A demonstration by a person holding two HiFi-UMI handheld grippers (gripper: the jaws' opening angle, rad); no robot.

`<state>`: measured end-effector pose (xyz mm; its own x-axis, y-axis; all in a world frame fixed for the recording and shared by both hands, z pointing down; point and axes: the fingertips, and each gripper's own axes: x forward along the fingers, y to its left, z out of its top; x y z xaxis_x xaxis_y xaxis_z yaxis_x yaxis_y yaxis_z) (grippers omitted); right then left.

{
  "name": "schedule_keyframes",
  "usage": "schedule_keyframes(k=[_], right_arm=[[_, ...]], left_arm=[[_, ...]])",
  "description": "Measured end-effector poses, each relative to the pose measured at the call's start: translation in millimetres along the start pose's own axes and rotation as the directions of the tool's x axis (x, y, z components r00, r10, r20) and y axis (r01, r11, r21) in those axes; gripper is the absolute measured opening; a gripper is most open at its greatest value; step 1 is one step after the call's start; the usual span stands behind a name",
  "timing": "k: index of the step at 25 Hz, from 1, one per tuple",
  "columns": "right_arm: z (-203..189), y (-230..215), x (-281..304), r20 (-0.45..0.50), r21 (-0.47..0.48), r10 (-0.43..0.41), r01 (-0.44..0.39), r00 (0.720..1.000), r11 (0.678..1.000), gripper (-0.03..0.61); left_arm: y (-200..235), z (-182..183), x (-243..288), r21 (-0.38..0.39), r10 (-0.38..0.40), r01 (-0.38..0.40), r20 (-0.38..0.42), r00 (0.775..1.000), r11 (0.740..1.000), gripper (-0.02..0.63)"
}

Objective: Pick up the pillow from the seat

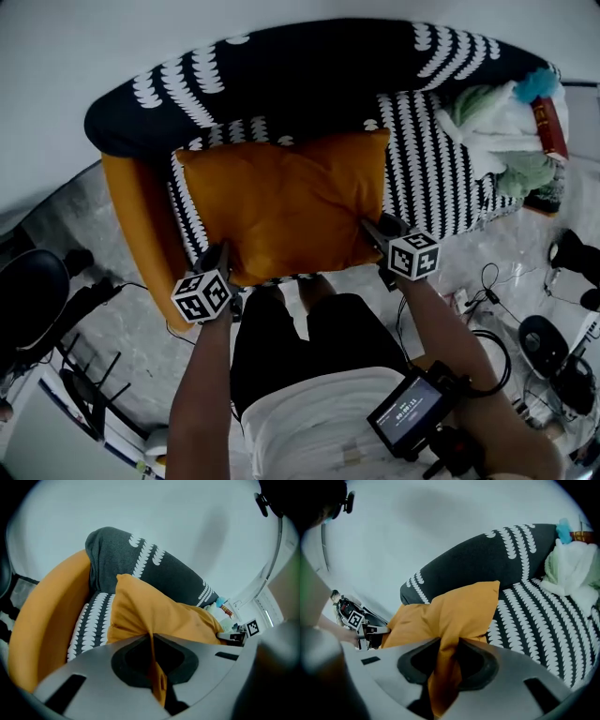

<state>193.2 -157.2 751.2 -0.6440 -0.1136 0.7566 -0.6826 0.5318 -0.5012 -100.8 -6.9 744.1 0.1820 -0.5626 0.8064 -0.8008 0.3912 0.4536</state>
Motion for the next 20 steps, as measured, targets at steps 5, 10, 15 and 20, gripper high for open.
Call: schedule_keyframes(k=[5, 10, 15, 20], right_arm=[[-23.4, 18.0, -19.9, 0.028, 0.045, -0.016, 0.015, 0.999, 0.999, 0.120], [-34.4, 38.8, -42.2, 0.073, 0.070, -0.025, 0.020, 0.997, 0.997, 0.115], [-31.6, 53.9, -65.7, 0.129, 0.074, -0.057, 0.048, 0.990, 0.996, 0.114], [-39.1, 101.5, -94.0, 0.184, 0.085, -0.091, 0.076, 0.979, 0.993, 0.114]], left_arm=[[-6.5, -2.5, -29.7, 0.055, -0.017, 0.018, -0.020, 1.000, 0.998, 0.017], [-12.2, 1.0, -54.3, 0.104, -0.044, 0.047, -0.032, 0.999, 0.993, 0.017], [-23.6, 14.7, -70.2, 0.171, -0.094, 0.099, -0.038, 0.995, 0.980, 0.017], [-19.3, 15.6, -122.9, 0.230, -0.137, 0.137, -0.017, 0.990, 0.964, 0.017]])
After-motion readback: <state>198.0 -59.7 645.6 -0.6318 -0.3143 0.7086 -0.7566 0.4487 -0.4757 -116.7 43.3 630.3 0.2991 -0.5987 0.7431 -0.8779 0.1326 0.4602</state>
